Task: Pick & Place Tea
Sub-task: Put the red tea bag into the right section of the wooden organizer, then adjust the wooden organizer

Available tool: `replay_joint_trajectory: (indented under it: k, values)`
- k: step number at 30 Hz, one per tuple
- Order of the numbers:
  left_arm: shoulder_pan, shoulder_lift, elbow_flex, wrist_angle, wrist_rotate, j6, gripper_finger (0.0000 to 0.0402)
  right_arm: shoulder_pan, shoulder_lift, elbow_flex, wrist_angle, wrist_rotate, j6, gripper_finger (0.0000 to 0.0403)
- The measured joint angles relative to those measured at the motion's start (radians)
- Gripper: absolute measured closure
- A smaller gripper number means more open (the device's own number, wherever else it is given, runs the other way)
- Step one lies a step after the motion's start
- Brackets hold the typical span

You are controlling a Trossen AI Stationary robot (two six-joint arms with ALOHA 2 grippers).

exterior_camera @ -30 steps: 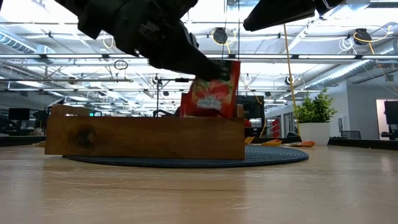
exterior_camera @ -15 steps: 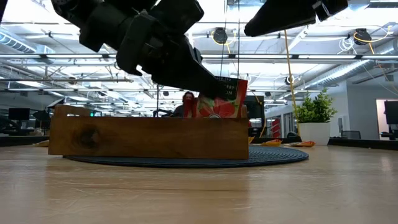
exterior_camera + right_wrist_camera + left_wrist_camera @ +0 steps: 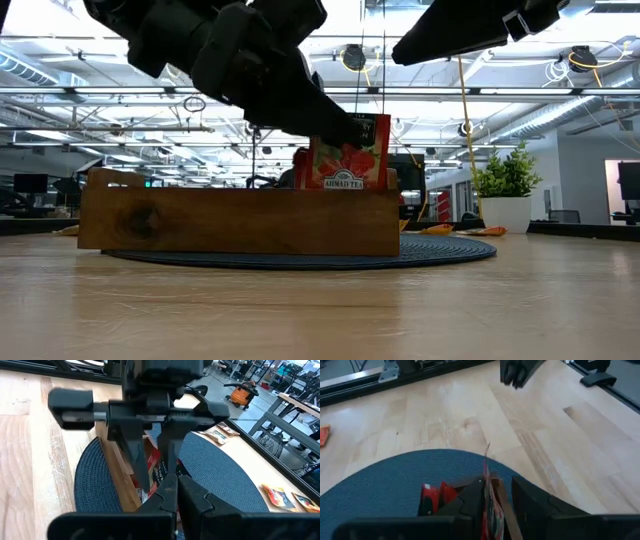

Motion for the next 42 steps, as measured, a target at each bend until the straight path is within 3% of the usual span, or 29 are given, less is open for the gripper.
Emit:
replay_joint_trajectory:
  k: [8, 21, 28, 34, 42]
  values:
    - [0.0, -0.107, 0.0, -0.044, -0.015, 0.004, 0.0282, 0.0, 0.0, -0.001, 0.004, -0.001, 0.0, 0.0403]
    - [-0.009, -0.437, 0.0, -0.349, -0.078, -0.072, 0.0282, -0.011, 0.0, -0.001, 0.028, -0.005, -0.009, 0.0403]
    - [-0.015, -0.498, 0.0, -0.438, -0.096, -0.08, 0.0282, -0.171, 0.03, -0.001, 0.213, -0.368, -0.198, 0.0403]
    - [-0.015, -0.499, 0.0, -0.457, -0.097, -0.08, 0.0282, -0.267, 0.049, -0.002, 0.211, -0.368, -0.27, 0.0403]
    - [-0.015, -0.499, 0.0, -0.522, -0.105, -0.091, 0.0282, -0.262, 0.049, -0.002, 0.205, -0.415, -0.283, 0.0403]
